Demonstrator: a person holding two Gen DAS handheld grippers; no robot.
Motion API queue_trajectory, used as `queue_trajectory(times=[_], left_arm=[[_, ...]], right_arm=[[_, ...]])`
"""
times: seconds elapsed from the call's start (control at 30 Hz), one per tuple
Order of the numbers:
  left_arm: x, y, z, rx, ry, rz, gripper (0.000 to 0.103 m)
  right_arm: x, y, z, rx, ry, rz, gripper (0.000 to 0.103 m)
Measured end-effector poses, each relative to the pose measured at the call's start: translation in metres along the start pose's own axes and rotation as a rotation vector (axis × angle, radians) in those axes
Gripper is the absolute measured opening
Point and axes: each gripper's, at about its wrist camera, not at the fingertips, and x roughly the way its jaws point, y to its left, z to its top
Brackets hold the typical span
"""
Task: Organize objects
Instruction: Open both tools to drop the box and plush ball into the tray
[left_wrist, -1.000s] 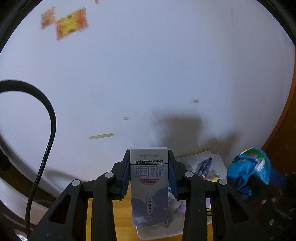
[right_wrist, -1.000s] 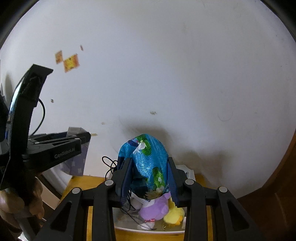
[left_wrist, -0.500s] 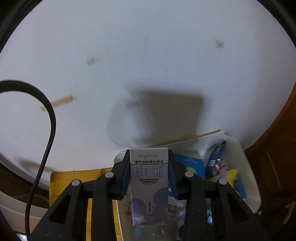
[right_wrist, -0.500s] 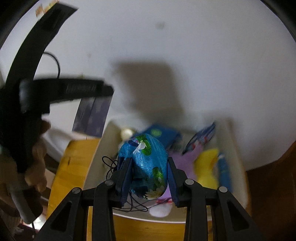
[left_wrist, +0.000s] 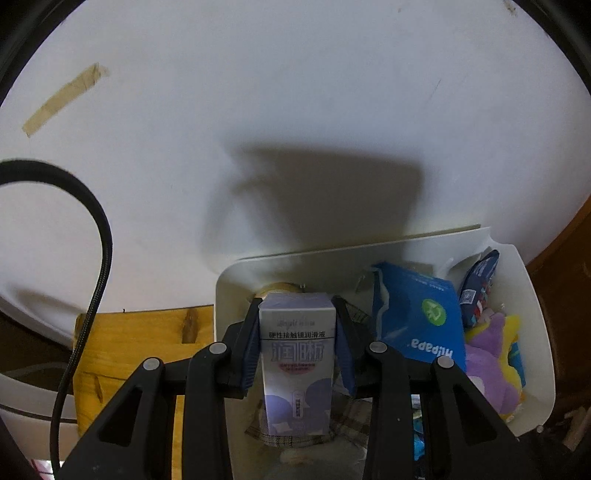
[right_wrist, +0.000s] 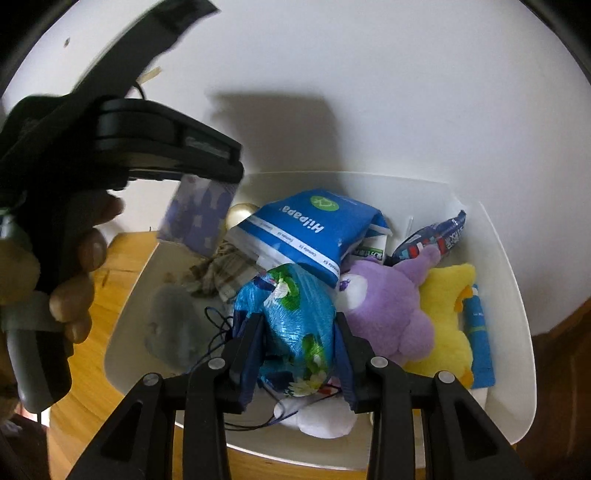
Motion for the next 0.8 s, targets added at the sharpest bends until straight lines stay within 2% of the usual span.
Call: queue_trajectory(times=[0.1,0.17,0.23,0.27,0.4,0.47,0.67,0.8], left_arm=[[-0.003,0.001,-0.001,-0.010,-0.005,0.008,0.039],[-0.006,-0.001,0.000,-0.016,-0.011,0.007,0.046],[-0.010,-0.002,-0.001,-0.026,-0.021,-0.010,0.070],[-0.014,-0.002,-0.002,-0.032,-0.031,-0.011,0.073],[-0.030,-0.001,-0.006,-0.035,-0.044,-0.016,0.074],[-0.041,-0.002,-0.010,-0.029,-0.048,-0.023,0.074],[-0.078,-0.011,-0.024,-0.004,-0.075,-0.033,0.074],[-0.117,-0.007,-0.040,-0.010,-0.094,-0.051,0.074]], right_arm=[[-0.004,0.004,-0.003,-0.020,-0.007,-0.017,0.043],[-0.008,0.004,-0.004,-0.028,-0.017,-0.021,0.055],[-0.015,0.007,-0.004,-0.033,-0.046,-0.026,0.068],[-0.022,0.008,-0.005,-0.035,-0.070,-0.028,0.071],[-0.055,0.017,-0.011,-0.057,-0.147,-0.020,0.074],[-0.058,0.025,-0.005,-0.071,-0.166,-0.030,0.077],[-0.081,0.027,-0.014,-0.056,-0.200,-0.012,0.077],[-0.106,0.032,-0.024,-0.047,-0.210,-0.009,0.077]])
